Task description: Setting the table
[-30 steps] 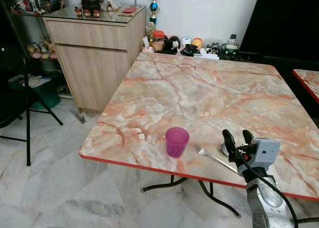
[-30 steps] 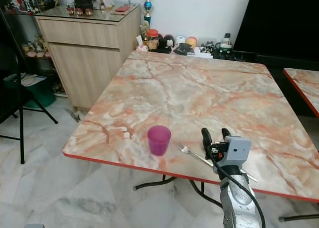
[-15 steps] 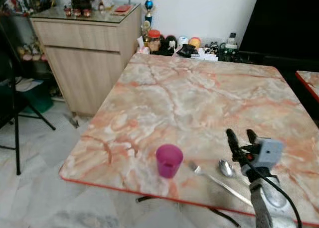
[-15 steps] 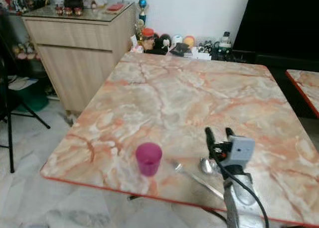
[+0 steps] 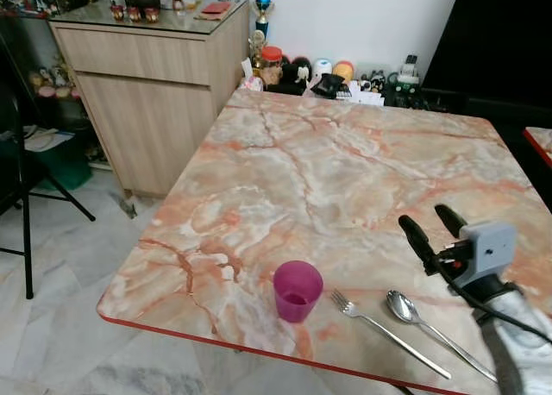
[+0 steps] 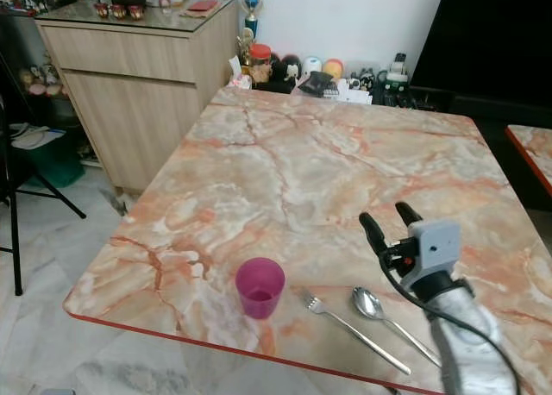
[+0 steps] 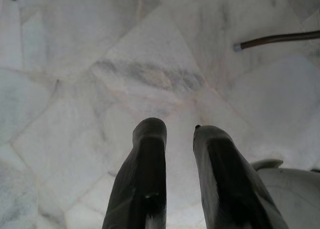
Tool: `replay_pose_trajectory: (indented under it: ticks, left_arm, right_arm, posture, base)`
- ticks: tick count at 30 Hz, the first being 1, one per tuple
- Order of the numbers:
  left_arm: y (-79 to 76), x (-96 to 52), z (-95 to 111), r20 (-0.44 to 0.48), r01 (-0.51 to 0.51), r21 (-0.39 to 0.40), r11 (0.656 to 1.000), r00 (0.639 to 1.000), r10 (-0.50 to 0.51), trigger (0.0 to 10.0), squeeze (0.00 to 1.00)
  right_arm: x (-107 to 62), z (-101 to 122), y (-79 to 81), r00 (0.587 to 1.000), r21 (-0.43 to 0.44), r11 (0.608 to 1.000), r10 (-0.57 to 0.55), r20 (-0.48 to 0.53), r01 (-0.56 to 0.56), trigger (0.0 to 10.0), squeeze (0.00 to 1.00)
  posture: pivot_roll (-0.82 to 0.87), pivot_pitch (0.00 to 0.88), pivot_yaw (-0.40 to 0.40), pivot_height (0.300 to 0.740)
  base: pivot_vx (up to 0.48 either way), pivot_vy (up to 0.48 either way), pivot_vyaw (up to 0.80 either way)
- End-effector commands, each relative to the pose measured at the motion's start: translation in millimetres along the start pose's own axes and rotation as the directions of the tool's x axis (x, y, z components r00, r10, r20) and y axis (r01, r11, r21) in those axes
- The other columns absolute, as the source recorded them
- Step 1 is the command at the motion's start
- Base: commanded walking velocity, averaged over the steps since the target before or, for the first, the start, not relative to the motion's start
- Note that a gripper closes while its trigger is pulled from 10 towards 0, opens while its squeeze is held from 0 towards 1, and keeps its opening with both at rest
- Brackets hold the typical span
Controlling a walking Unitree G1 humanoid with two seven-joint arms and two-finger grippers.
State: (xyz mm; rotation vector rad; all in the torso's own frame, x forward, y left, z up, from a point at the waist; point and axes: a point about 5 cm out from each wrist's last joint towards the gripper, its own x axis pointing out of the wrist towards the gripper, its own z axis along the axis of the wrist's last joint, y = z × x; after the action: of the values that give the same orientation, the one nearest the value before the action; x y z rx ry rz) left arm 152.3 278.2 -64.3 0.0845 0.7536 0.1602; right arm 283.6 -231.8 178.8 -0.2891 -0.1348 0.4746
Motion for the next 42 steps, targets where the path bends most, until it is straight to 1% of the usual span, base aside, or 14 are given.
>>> replay_pose_trajectory:
  ticks: [1, 2, 3, 4, 8, 10, 12, 15, 18, 20, 25, 29, 31, 42]
  left_arm:
    - [1.8, -1.3, -3.7, -0.02, -0.002, 0.0, 1.0, 1.0, 0.002, 10.0, 0.0]
    - [0.7, -1.0, -3.5, -0.021, 0.003, -0.001, 1.0, 1.0, -0.003, 10.0, 0.0]
    - [0.7, -1.0, -3.5, -0.021, 0.003, -0.001, 1.0, 1.0, -0.003, 10.0, 0.0]
    - [-0.3, -0.7, -3.4, -0.021, 0.008, -0.003, 1.0, 1.0, -0.008, 10.0, 0.0]
    - [-0.9, -0.6, -3.4, -0.022, 0.011, -0.006, 1.0, 1.0, -0.011, 10.0, 0.0]
    - [-0.5, -0.8, -3.6, -0.022, 0.009, -0.007, 1.0, 1.0, -0.009, 10.0, 0.0]
    - [0.1, -1.0, -3.9, -0.022, 0.008, -0.008, 1.0, 1.0, -0.008, 10.0, 0.0]
    - [1.2, -1.9, -5.5, -0.027, 0.01, -0.008, 1.0, 1.0, -0.01, 10.0, 0.0]
    - [1.0, -2.0, -5.8, -0.029, 0.01, -0.008, 1.0, 1.0, -0.01, 10.0, 0.0]
    - [0.5, -2.0, -5.9, -0.029, 0.014, -0.007, 1.0, 0.999, -0.015, 10.0, 0.0]
    - [0.5, -2.6, -7.2, -0.033, 0.017, -0.005, 1.0, 0.999, -0.017, 10.0, 0.0]
    - [-0.9, -2.3, -6.8, -0.036, 0.036, 0.015, 0.999, 0.999, -0.036, 10.0, 0.0]
    - [0.5, -1.7, -5.0, -0.033, 0.037, 0.018, 0.999, 0.999, -0.037, 10.0, 0.0]
    - [-3.2, -0.2, -3.4, -0.031, 0.046, 0.02, 0.999, 0.998, -0.046, 10.0, 0.0]
  right_arm:
    - [-3.0, -3.0, 8.3, 0.993, -0.001, 0.994, 0.11, -0.051, -0.11, 10.0, 0.0]
    - [-9.8, -5.6, 12.3, 0.971, 0.035, 0.976, 0.219, -0.1, -0.216, 10.0, 0.0]
    - [-9.8, -5.6, 12.3, 0.971, 0.035, 0.976, 0.219, -0.1, -0.216, 10.0, 0.0]
    - [-15.8, -8.0, 15.9, 0.941, 0.069, 0.952, 0.306, -0.146, -0.299, 10.0, 0.0]
    - [-23.0, -19.2, 25.0, 0.869, 0.072, 0.906, 0.421, -0.259, -0.418, 10.0, 0.0]
    - [-26.6, -22.9, 27.3, 0.843, 0.091, 0.891, 0.452, -0.292, -0.446, 10.0, 0.0]
    - [-27.7, -22.7, 27.2, 0.837, 0.105, 0.886, 0.461, -0.294, -0.451, 10.0, 0.0]
    - [-33.3, -29.1, 34.3, 0.793, 0.17, 0.854, 0.52, -0.317, -0.492, 10.0, 0.0]
    - [-38.7, -42.2, 38.9, 0.757, 0.195, 0.845, 0.534, -0.377, -0.498, 10.0, 0.0]
    - [-40.0, -54.4, 40.6, 0.75, 0.229, 0.856, 0.517, -0.414, -0.464, 10.0, 0.0]
    - [-38.7, -64.6, 45.9, 0.747, 0.26, 0.861, 0.509, -0.428, -0.437, 10.0, 0.0]
    - [-38.1, -73.4, 44.2, 0.746, 0.256, 0.876, 0.482, -0.459, -0.409, 10.0, 0.0]
    - [-35.9, -74.2, 41.6, 0.757, 0.264, 0.882, 0.47, -0.454, -0.39, 10.0, 0.0]
    - [-34.5, -80.7, 46.6, 0.751, 0.285, 0.872, 0.487, -0.445, -0.397, 10.0, 0.0]
  posture:
    - [0.08, 0.066, -0.032, 0.74]
    - [0.08, 0.065, -0.031, 0.74]
    - [0.08, 0.065, -0.031, 0.74]
    - [0.08, 0.065, -0.031, 0.74]
    - [0.09, 0.068, -0.031, 0.74]
    - [0.09, 0.069, -0.031, 0.74]
    - [0.09, 0.069, -0.03, 0.74]
    - [0.09, 0.071, -0.029, 0.74]
    - [0.09, 0.07, -0.029, 0.74]
    - [0.09, 0.069, -0.028, 0.74]
    - [0.09, 0.048, -0.026, 0.74]
    - [0.1, 0.035, -0.02, 0.74]
    - [0.09, 0.034, -0.017, 0.74]
    - [0.1, 0.047, -0.021, 0.74]
  base:
    - [0.0, 0.0, 0.0]
    - [0.0, 0.0, 0.0]
    - [0.0, 0.0, 0.0]
    - [0.0, 0.0, 0.0]
    - [0.0, 0.0, 0.0]
    - [0.0, 0.0, 0.0]
    - [0.0, 0.0, 0.0]
    - [0.0, 0.0, 0.0]
    - [0.0, 0.0, 0.0]
    - [0.0, 0.0, 0.0]
    - [0.0, 0.0, 0.0]
    - [0.0, 0.0, 0.0]
    - [0.0, 0.0, 0.0]
    - [0.0, 0.0, 0.0]
